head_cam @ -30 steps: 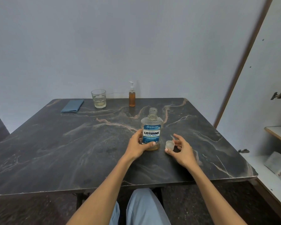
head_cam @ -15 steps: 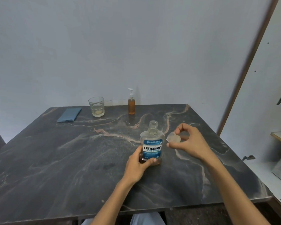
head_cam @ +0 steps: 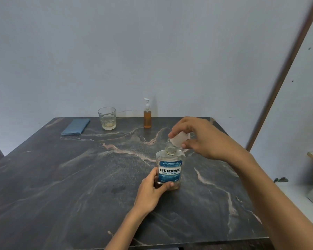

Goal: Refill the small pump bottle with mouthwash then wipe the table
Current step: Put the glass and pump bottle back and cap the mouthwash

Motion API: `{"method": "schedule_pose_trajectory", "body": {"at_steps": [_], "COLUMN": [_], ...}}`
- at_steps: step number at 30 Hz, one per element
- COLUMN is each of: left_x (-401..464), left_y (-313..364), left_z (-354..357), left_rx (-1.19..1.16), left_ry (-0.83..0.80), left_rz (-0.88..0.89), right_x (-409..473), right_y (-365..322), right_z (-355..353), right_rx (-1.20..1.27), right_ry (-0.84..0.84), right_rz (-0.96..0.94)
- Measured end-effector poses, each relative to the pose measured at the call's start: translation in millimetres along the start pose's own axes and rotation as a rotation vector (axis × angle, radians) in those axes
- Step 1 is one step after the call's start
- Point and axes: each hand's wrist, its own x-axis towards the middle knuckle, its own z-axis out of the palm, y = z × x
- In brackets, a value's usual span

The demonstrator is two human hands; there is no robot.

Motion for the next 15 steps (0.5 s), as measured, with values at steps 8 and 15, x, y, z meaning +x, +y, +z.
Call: {"method": "schedule_pose_trajectory", "body": {"at_steps": [8, 15], "left_x": [-1.0, -1.3], "left_y": [1.2, 2.2], "left_z": [-0.2, -0.7], "left_rx": [0.013, 0.04], "left_ry": [-0.01, 0.004], "left_rz": [-0.008, -0.011], "right_x": [12.3, 20.8], "right_y": [-2.9, -1.4], "right_z": [1.5, 6.7], "right_rx": [-0.031, -0.109], "right_ry": [-0.07, -0.176], "right_rz": [-0.048, -0.037]}}
